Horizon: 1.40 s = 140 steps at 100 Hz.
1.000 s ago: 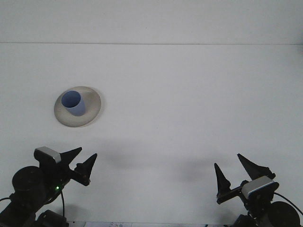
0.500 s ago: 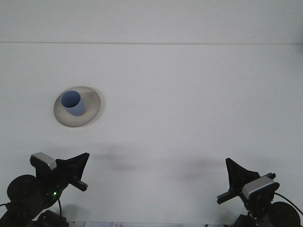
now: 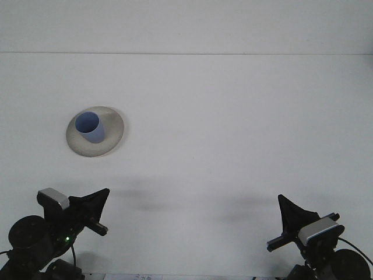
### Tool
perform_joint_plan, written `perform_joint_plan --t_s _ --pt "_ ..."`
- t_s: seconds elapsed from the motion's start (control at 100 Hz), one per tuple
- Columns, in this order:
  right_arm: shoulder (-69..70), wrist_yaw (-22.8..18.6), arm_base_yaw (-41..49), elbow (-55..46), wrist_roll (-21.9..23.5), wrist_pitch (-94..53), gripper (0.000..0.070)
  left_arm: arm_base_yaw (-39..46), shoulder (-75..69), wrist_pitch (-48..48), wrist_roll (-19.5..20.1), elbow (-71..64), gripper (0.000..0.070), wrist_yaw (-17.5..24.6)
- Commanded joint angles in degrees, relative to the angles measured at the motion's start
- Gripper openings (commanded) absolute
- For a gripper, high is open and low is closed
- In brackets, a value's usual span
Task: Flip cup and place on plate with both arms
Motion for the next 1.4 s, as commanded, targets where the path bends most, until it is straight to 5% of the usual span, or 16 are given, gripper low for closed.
perform_joint_plan --t_s 0.0,0.15,0.47,0.61,1.39 --pt "0.0 0.0 0.5 0.5 0.1 0.6 0.0003 -0.2 0.1 0.6 -0.2 0.7 0.0013 0.1" --pt "0.0 0.0 0.5 0.5 0.0 0.6 0.0003 0.0 0.1 0.5 3.1 0.7 0.0012 -0.4" --pt "0.0 0.0 0.5 0.5 0.1 0.6 0.0003 11.3 -7.1 17.3 16.6 -14.9 0.0012 -17.7" --pt "0.0 0.0 0.5 0.5 0.0 0.6 0.0003 16.7 -12.7 24.5 21.2 -25.4 0.0013 -19.3" --pt "0.0 0.0 0.5 0.5 0.1 0.6 0.0003 20.2 -19.7 29.2 19.7 -37.6 0.0013 -19.2"
